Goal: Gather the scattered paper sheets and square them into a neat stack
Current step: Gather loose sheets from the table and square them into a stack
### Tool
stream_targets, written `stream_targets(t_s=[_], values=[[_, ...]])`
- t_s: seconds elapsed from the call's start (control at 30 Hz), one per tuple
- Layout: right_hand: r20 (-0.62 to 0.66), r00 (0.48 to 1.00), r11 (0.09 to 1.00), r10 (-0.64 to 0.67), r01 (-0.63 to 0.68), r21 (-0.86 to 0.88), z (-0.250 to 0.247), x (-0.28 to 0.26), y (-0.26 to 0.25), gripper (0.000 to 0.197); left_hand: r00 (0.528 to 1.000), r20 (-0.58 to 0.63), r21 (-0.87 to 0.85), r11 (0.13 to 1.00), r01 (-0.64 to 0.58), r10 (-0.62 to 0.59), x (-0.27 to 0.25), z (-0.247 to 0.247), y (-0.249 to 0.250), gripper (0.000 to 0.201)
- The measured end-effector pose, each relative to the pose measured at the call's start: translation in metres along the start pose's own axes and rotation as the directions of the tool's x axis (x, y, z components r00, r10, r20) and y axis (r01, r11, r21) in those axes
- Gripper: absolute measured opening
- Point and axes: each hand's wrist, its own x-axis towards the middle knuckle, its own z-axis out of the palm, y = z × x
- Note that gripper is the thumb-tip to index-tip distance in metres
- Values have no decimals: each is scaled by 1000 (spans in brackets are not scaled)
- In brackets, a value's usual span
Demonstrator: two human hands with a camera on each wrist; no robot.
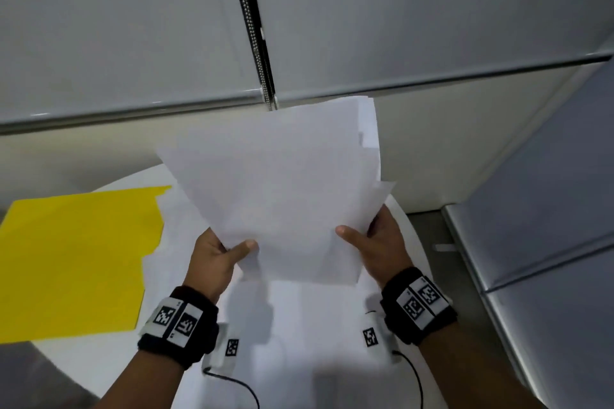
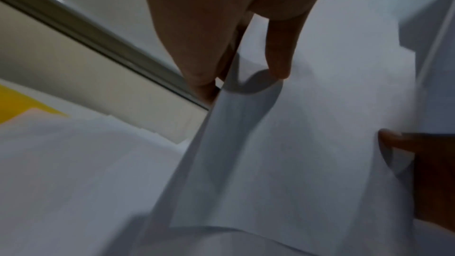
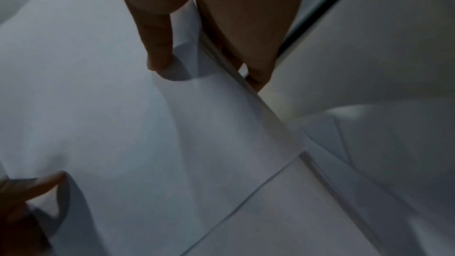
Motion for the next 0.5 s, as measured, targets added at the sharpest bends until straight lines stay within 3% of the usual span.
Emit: stream_targets(t_s=[0.13, 0.27, 0.5], values=[[27, 991, 988, -130, 132, -82, 23, -8, -27, 53, 996, -6, -61, 994, -90, 90, -3, -26, 18, 36], [124, 986, 949, -115, 146, -279, 48, -22, -23, 49, 998, 9, -104, 993, -56, 57, -5, -52, 17, 62], [17, 997, 907, -81, 81, -413, 74, -30, -2, 26, 1000, -2, 118, 993, -26, 27, -3, -74, 6, 40]])
